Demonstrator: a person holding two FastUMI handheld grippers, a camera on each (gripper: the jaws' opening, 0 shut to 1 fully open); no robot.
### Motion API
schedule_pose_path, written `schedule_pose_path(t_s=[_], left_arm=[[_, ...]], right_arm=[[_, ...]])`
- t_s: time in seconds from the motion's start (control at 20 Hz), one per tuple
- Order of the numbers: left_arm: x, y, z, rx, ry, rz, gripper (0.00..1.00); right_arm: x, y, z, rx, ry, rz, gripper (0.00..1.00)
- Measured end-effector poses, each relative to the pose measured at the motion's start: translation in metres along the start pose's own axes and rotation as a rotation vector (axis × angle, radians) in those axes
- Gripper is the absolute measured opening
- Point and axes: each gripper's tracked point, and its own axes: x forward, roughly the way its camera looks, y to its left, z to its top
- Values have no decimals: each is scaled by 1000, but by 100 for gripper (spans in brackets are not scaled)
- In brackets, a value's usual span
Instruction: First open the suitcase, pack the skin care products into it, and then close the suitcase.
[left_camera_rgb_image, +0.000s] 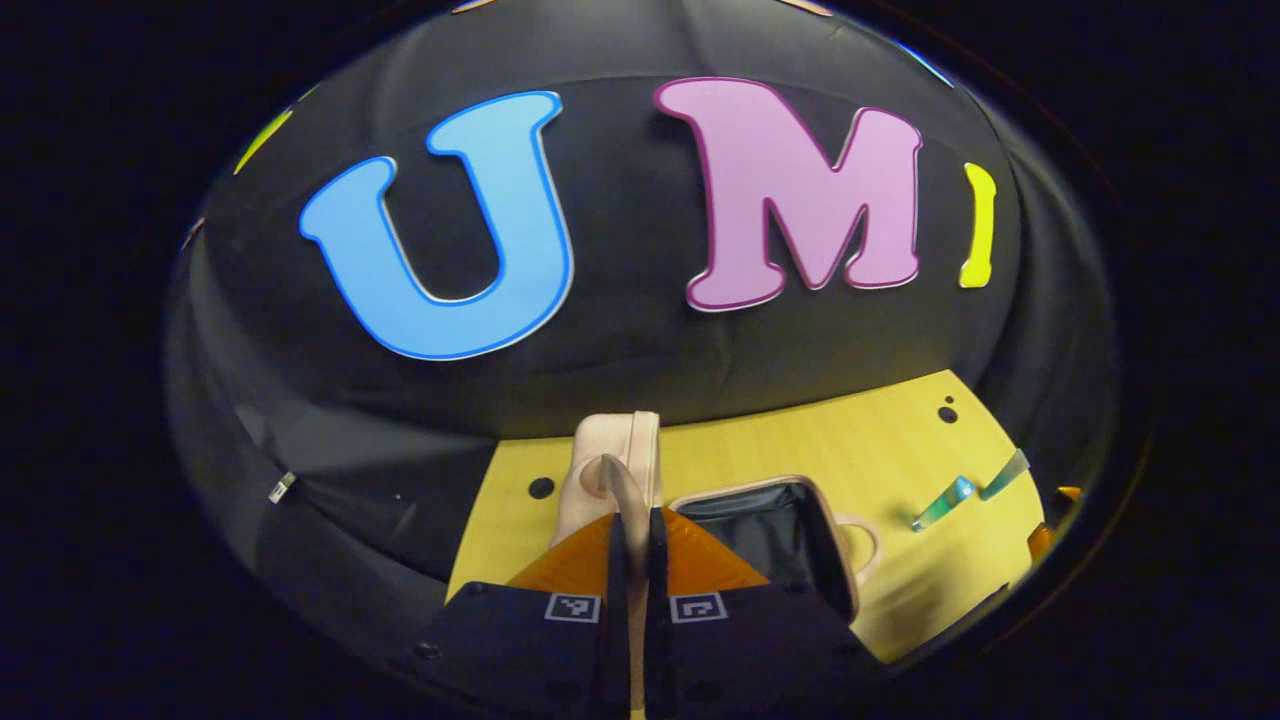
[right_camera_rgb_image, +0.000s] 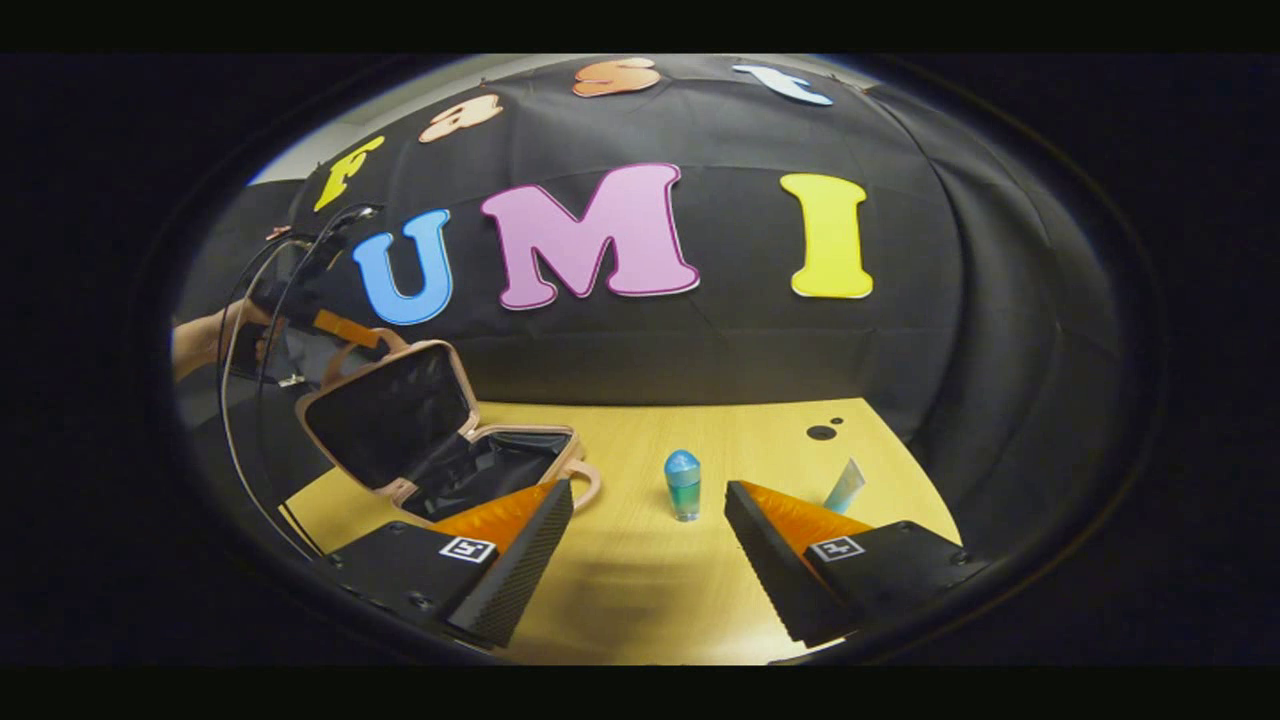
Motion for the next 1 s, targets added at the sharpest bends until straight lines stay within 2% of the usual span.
schedule_pose_path(t_s=[0.15, 0.2, 0.35, 0.45, 0.6, 0.65, 0.8, 1.0], left_arm=[[28, 78, -23, 46, -5, 137, 10], [40, 100, -35, 56, 5, 161, 10], [87, 149, -85, 40, 47, 200, 10], [119, 175, -119, -31, 61, 205, 10], [162, 201, -189, -158, 160, 239, 10], [171, 202, -207, -173, 190, 239, 10], [193, 203, -238, -146, 267, 237, 10], [198, 208, -247, -125, 269, 270, 13]], right_arm=[[3, 11, 10, -50, -46, -7, 97], [5, 12, 8, -61, -40, -17, 98], [6, 12, -3, -104, -10, -93, 98], [3, 17, 1, -181, -33, -129, 98], [9, 29, -15, -209, -4, -127, 100], [11, 34, -16, -202, -2, -120, 97], [14, 37, -7, -176, -48, -149, 97], [20, 31, -10, -198, -44, -170, 97]])
